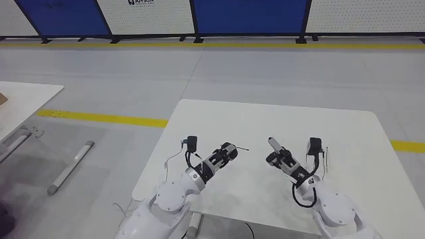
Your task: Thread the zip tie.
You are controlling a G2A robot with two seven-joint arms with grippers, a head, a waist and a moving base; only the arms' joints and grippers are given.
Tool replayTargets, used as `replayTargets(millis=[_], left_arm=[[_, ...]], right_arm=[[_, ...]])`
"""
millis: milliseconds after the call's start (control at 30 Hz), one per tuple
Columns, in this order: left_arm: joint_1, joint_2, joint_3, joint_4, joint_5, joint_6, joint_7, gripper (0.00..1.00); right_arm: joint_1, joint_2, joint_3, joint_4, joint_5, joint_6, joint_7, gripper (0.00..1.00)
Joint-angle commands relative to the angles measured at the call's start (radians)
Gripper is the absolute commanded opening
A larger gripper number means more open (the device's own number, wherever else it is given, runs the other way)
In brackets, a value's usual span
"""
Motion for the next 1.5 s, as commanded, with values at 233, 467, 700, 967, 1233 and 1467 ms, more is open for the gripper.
replayTargets(millis=[233, 467, 700, 967, 1233, 1467], left_arm=[[0.001, 0.0, -0.002, -0.001, -0.001, 0.001, -0.003, 0.0], [-0.015, -0.001, -0.015, 0.019, -0.076, -0.001, -0.023, 0.0], [0.043, 0.011, -0.154, -0.096, -0.264, -0.05, -0.074, 0.0], [0.206, 0.021, -0.306, -0.311, -0.392, -0.166, -0.142, 0.0], [0.19, 0.022, -0.268, -0.266, -0.23, -0.123, -0.124, 0.0], [0.093, 0.014, -0.17, -0.081, -0.138, -0.085, -0.094, 0.0]], right_arm=[[-0.004, 0.0, 0.007, -0.005, 0.007, -0.001, 0.001, 1.0], [-0.004, 0.0, 0.007, -0.005, 0.007, -0.001, 0.001, 1.0], [-0.004, 0.0, 0.007, -0.005, 0.007, -0.001, 0.001, 1.0], [-0.004, 0.0, 0.007, -0.005, 0.007, -0.001, 0.001, 1.0], [-0.004, 0.0, 0.007, -0.005, 0.007, -0.001, 0.001, 1.0], [-0.004, 0.0, 0.007, -0.005, 0.007, -0.001, 0.001, 1.0]])
